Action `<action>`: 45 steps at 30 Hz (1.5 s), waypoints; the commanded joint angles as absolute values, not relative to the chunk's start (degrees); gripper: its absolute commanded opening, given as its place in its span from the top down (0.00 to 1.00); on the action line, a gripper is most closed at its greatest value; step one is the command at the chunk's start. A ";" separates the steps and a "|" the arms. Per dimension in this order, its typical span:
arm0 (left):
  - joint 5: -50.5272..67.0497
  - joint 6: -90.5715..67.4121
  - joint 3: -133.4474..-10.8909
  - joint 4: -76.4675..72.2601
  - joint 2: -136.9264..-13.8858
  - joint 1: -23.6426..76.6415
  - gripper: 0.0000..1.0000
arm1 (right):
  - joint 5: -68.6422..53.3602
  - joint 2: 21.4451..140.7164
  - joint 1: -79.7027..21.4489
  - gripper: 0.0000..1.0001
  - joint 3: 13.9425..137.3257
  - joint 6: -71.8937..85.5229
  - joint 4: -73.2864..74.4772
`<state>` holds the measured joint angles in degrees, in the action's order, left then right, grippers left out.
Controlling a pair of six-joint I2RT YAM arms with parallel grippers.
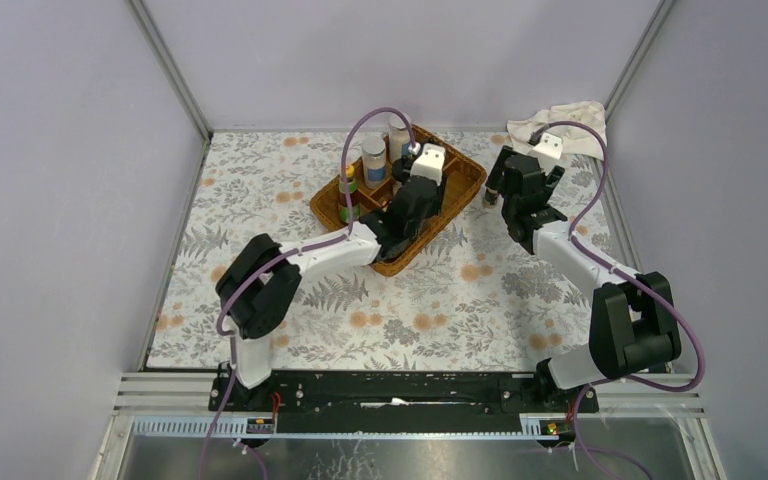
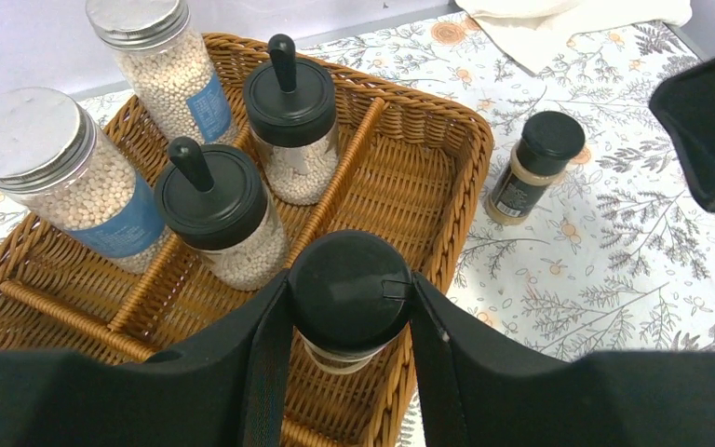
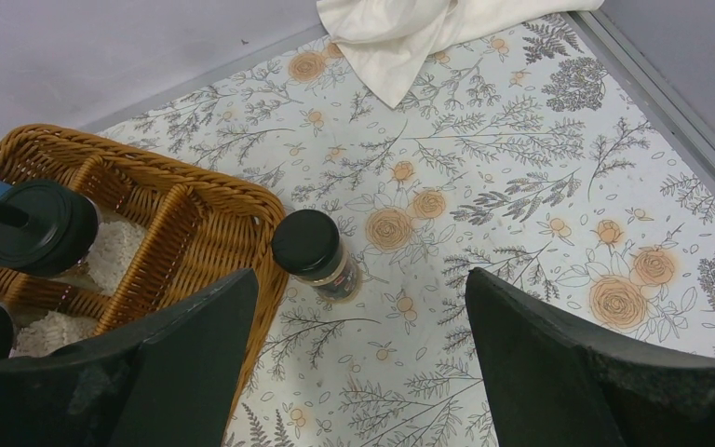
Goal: Organize the condiment bottles
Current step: Place the bottle in the storage box.
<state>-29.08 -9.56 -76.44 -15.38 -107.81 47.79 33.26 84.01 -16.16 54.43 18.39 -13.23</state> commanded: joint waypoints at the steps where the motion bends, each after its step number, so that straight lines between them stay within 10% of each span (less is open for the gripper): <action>1: -26.47 -12.34 -79.03 -15.02 -109.46 45.84 1.00 | 32.45 84.26 -15.73 0.11 54.75 19.16 -15.69; 45: -27.16 -18.77 -88.61 -9.14 -120.68 43.41 1.00 | 31.74 85.69 -15.20 0.11 55.54 19.28 -15.34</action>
